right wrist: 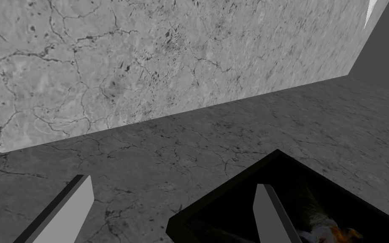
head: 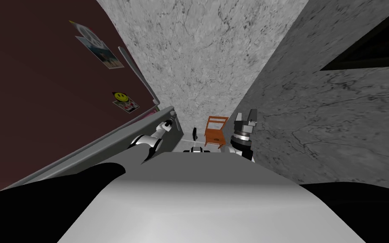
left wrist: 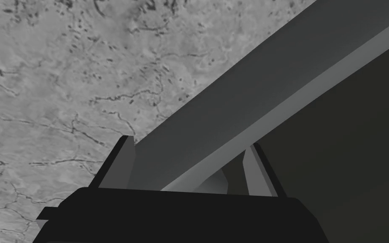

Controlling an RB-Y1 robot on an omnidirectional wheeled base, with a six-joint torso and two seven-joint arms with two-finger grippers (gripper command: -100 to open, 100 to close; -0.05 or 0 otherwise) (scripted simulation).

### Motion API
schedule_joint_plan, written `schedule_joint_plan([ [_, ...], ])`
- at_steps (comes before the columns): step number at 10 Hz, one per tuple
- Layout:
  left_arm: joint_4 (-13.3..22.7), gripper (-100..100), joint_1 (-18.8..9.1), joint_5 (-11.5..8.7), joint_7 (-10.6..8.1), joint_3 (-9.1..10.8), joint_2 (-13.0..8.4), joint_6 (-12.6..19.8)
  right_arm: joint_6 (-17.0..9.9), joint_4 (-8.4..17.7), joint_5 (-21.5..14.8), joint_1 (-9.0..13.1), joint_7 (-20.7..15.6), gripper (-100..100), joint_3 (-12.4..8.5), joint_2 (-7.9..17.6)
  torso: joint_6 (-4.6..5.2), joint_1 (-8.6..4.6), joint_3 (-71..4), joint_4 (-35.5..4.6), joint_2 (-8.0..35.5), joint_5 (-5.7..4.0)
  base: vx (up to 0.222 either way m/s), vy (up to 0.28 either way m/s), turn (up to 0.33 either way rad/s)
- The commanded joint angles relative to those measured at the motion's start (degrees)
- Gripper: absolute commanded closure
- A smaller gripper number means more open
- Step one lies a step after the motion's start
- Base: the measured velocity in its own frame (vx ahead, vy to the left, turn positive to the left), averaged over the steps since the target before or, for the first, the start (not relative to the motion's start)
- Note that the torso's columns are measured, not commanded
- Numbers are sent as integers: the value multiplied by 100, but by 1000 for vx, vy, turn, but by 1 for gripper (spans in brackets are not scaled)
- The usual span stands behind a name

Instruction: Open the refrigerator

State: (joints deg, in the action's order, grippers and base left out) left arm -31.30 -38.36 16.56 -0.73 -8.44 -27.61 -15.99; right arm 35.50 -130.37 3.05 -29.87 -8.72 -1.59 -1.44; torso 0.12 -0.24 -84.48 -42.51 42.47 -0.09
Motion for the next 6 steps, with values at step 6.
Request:
schedule_joint_plan([
  [6,-445,100,186,45,161,140,199,349,0,0,0,-1,0,0,-2,2,-33,17,-18,9,-38,4,-158,58,-216],
])
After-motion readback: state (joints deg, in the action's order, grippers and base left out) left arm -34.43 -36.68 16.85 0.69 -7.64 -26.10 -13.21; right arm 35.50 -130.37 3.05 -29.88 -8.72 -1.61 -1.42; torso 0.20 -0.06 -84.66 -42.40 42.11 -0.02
